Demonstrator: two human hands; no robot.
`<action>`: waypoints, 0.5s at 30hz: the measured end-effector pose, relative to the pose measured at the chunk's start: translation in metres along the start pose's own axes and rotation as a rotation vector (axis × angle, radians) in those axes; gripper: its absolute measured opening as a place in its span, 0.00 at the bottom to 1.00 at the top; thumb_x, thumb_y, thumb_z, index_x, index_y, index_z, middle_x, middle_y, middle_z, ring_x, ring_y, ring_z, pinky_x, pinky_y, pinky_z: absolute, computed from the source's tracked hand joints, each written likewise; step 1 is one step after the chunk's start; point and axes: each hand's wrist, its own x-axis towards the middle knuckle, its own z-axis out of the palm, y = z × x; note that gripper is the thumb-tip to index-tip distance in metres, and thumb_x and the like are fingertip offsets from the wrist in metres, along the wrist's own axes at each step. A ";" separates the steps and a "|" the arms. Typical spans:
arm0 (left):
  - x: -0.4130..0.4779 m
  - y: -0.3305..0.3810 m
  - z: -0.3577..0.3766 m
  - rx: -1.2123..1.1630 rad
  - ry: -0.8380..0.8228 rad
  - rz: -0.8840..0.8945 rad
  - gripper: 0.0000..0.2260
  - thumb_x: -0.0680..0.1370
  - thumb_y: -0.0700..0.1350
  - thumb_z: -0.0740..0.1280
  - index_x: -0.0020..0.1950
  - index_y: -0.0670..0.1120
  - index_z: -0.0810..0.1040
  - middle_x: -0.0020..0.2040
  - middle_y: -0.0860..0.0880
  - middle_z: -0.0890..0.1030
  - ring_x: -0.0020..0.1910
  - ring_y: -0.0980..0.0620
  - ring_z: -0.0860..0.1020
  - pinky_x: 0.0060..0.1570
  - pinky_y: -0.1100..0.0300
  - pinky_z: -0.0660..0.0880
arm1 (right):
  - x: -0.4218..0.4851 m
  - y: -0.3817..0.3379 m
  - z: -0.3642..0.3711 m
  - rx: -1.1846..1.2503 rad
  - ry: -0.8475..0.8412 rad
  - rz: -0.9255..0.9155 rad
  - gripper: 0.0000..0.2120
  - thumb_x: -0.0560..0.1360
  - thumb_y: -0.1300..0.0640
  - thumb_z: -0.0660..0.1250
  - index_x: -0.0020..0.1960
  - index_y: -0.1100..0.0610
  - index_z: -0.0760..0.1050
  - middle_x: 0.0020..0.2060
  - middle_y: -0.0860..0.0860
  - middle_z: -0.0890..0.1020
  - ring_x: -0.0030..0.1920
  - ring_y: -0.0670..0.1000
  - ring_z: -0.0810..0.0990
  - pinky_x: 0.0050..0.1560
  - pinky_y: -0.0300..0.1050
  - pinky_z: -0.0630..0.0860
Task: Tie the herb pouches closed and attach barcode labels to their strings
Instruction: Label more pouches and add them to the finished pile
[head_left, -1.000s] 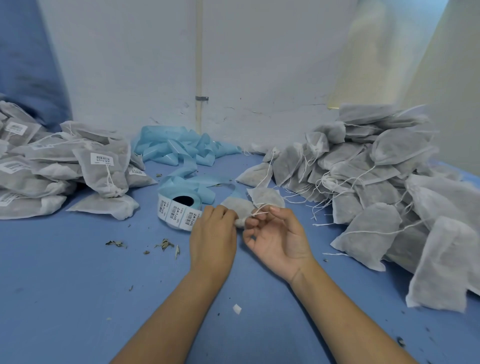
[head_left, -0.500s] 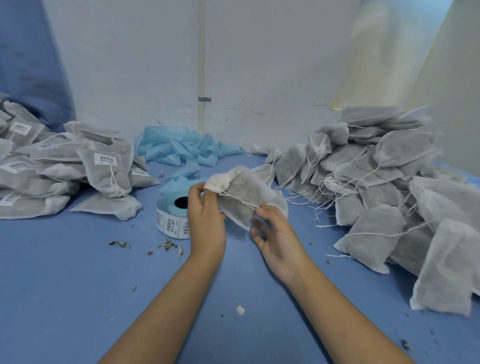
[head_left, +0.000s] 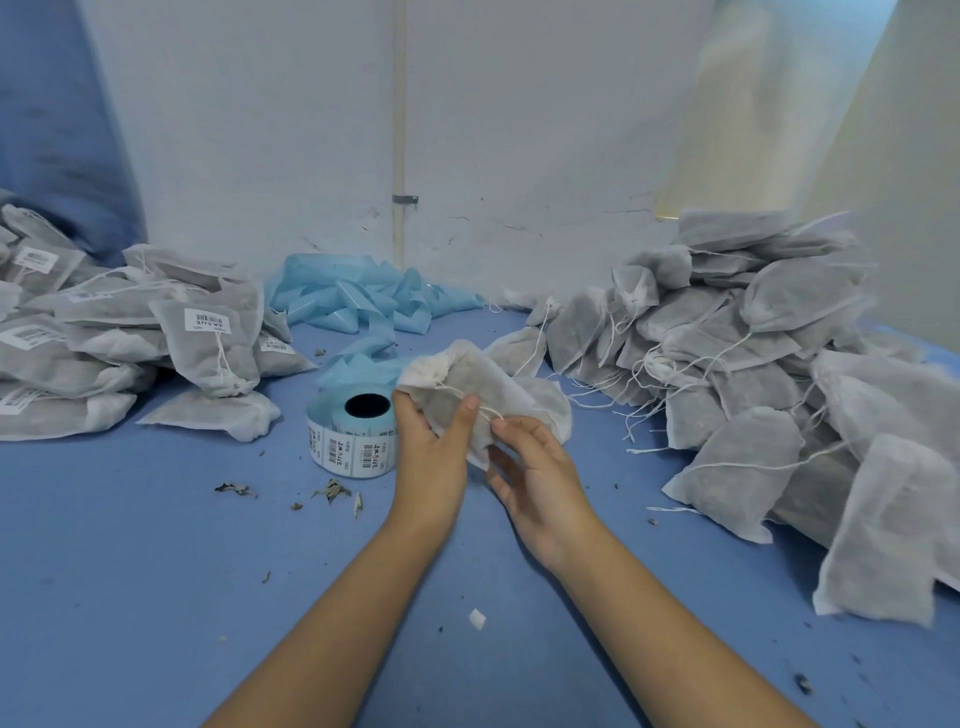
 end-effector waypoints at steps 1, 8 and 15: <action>0.002 0.001 -0.001 -0.002 0.023 0.021 0.12 0.76 0.40 0.68 0.53 0.51 0.68 0.55 0.46 0.78 0.54 0.51 0.78 0.54 0.62 0.75 | 0.000 0.001 0.001 -0.032 -0.009 -0.007 0.08 0.75 0.63 0.67 0.40 0.53 0.74 0.36 0.47 0.81 0.39 0.46 0.80 0.40 0.36 0.76; 0.006 0.001 -0.025 0.447 0.107 0.123 0.04 0.77 0.41 0.65 0.42 0.44 0.73 0.40 0.50 0.75 0.38 0.52 0.73 0.37 0.60 0.69 | 0.002 0.008 0.000 -0.350 0.114 -0.148 0.09 0.76 0.69 0.62 0.42 0.57 0.73 0.42 0.52 0.78 0.35 0.46 0.78 0.36 0.36 0.76; 0.003 -0.005 -0.034 1.096 0.050 0.151 0.09 0.77 0.42 0.59 0.37 0.44 0.70 0.42 0.52 0.70 0.41 0.46 0.72 0.37 0.55 0.62 | 0.002 0.008 -0.002 -0.472 0.136 -0.149 0.10 0.76 0.70 0.58 0.42 0.60 0.74 0.39 0.53 0.77 0.34 0.47 0.77 0.35 0.35 0.76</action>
